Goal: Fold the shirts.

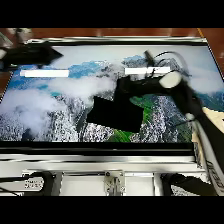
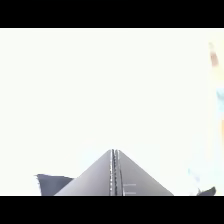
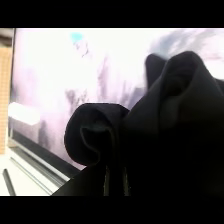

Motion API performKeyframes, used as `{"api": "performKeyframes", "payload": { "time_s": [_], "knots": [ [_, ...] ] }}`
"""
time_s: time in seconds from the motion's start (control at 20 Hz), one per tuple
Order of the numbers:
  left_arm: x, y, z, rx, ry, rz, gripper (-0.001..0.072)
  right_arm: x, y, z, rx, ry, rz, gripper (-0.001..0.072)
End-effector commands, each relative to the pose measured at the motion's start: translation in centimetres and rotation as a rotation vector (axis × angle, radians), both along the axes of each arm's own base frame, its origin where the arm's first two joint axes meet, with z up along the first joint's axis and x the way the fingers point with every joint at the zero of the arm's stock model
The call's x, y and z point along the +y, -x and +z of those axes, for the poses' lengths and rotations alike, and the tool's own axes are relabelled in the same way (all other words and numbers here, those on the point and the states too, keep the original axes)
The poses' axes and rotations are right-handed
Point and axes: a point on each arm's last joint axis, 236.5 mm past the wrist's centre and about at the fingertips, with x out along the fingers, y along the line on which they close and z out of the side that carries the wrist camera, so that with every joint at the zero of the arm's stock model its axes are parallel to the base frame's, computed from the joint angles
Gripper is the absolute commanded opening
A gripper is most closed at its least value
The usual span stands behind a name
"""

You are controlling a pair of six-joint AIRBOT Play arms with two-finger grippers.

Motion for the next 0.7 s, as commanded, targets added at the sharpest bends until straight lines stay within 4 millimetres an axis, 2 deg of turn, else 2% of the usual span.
{"api": "performKeyframes", "payload": {
  "time_s": [0.0, 0.1, 0.2, 0.3, 0.4, 0.45, 0.5, 0.55, 0.6, 0.65],
  "knots": [
    [9.8, 4.8, 5.6, -0.067, -0.103, 0.182, 0.0039, 8.5, -0.3, -7.3, 0.111, -0.076, -0.018, 0.0062],
    [11.0, 6.3, 6.4, -0.073, -0.126, 0.193, 0.0039, 11.0, -0.8, -9.0, 0.156, -0.123, -0.026, 0.0102],
    [10.7, 6.9, 6.0, -0.052, -0.137, 0.166, 0.0039, 12.0, -1.4, -9.9, 0.206, -0.169, -0.059, 0.0579],
    [10.0, 6.9, 5.5, -0.044, -0.141, 0.144, 0.0039, 11.1, -1.2, -10.0, 0.231, -0.164, -0.033, 0.0591],
    [9.6, 6.9, 5.3, -0.045, -0.148, 0.130, 0.0039, 7.9, -0.6, -9.8, 0.245, -0.094, 0.047, 0.0591],
    [9.5, 6.9, 5.3, -0.047, -0.150, 0.126, 0.0040, 5.1, 0.0, -9.8, 0.260, -0.026, 0.095, 0.0591],
    [9.5, 6.9, 5.3, -0.047, -0.152, 0.125, 0.0039, 1.2, 0.6, -10.2, 0.275, 0.084, 0.129, 0.0591],
    [9.5, 6.9, 5.3, -0.047, -0.152, 0.125, 0.0040, -3.6, 1.3, -11.0, 0.307, 0.229, 0.143, 0.0591],
    [9.5, 6.9, 5.3, -0.048, -0.152, 0.124, 0.0040, -10.0, 2.3, -12.1, 0.368, 0.420, 0.138, 0.0595],
    [9.5, 6.9, 5.3, -0.046, -0.152, 0.123, 0.0039, -16.2, 3.7, -12.8, 0.445, 0.593, 0.120, 0.0692]
  ]
}}
